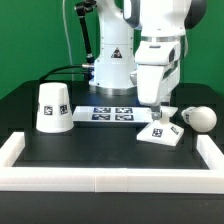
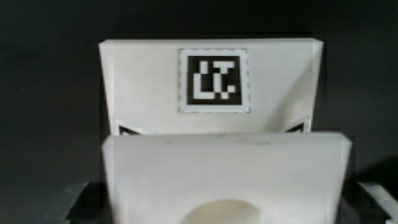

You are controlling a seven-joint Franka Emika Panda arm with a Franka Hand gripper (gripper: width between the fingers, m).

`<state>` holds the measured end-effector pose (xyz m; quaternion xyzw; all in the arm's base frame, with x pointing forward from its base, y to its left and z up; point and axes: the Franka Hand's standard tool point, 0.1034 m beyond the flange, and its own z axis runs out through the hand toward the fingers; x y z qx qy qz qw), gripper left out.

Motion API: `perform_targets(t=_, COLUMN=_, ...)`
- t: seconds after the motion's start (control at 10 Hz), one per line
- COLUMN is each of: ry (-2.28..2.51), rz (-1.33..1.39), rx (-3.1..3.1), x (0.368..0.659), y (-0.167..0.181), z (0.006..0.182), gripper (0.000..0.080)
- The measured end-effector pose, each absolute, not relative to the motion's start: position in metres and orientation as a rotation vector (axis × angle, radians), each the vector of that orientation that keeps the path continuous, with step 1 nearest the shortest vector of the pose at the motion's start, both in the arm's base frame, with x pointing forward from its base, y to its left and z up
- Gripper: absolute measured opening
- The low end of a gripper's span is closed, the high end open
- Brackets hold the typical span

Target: Assemble lamp

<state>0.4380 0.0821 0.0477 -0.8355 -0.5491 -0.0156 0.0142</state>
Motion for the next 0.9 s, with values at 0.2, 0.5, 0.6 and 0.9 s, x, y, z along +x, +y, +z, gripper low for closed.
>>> perform_targets(t=0.2, ry=-1.710, rz=-0.048, rx=-2.601, x=0.438, y=0.082, z=0.048, gripper=0.0534)
perform_targets(t=0.5, ry=-1.710, rz=-0.048, rx=-2.601, x=0.438, y=0.082, z=0.048, gripper=0.0534)
perform_targets(t=0.6, ry=-1.701, rz=-0.050, rx=-2.607, x=0.439, y=0.081, z=0.048, gripper=0.0534)
perform_targets(t=0.9, ry=-1.675, rz=-0.053, rx=-2.629, x=0.458, y=0.070, z=0.048, gripper=0.0534)
